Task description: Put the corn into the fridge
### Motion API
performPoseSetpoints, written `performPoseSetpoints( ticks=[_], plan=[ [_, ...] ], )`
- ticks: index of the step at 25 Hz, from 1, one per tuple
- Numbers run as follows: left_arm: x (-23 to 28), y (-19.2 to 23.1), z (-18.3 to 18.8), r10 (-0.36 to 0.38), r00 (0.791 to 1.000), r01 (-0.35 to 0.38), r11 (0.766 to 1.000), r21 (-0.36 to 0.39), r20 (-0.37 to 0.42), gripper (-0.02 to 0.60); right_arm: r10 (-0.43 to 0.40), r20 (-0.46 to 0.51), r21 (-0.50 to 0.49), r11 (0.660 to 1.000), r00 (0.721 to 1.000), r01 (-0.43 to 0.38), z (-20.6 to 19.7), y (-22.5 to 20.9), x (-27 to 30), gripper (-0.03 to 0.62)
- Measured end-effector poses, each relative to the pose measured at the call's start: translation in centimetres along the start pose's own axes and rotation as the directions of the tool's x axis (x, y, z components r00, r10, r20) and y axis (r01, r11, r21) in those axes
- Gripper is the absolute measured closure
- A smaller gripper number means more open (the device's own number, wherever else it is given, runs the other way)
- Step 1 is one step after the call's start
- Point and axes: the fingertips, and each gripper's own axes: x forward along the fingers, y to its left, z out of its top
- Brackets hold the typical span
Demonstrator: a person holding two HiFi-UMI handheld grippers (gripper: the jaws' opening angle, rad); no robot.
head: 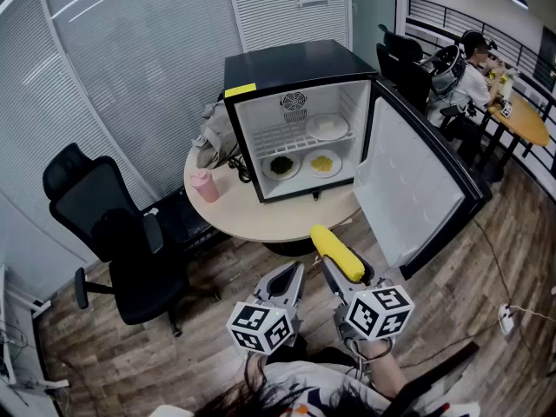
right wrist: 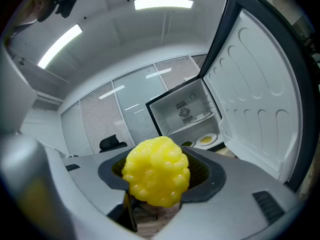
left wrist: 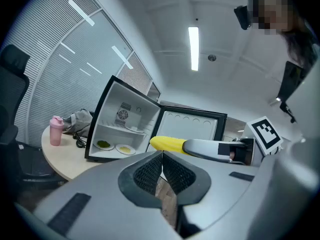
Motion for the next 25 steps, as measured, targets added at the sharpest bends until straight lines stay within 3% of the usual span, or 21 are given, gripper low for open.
performPoseSetpoints(
  ticks=[25],
  plan=[
    [-0.2,1.0,-0.7,0.042,0.999,-0.041,0.999,0.022,-0.031,0.569,0.054,-0.045,0.042,0.998,0.998,-0.052,-1.7,0.0,1.0,0.341]
  ],
)
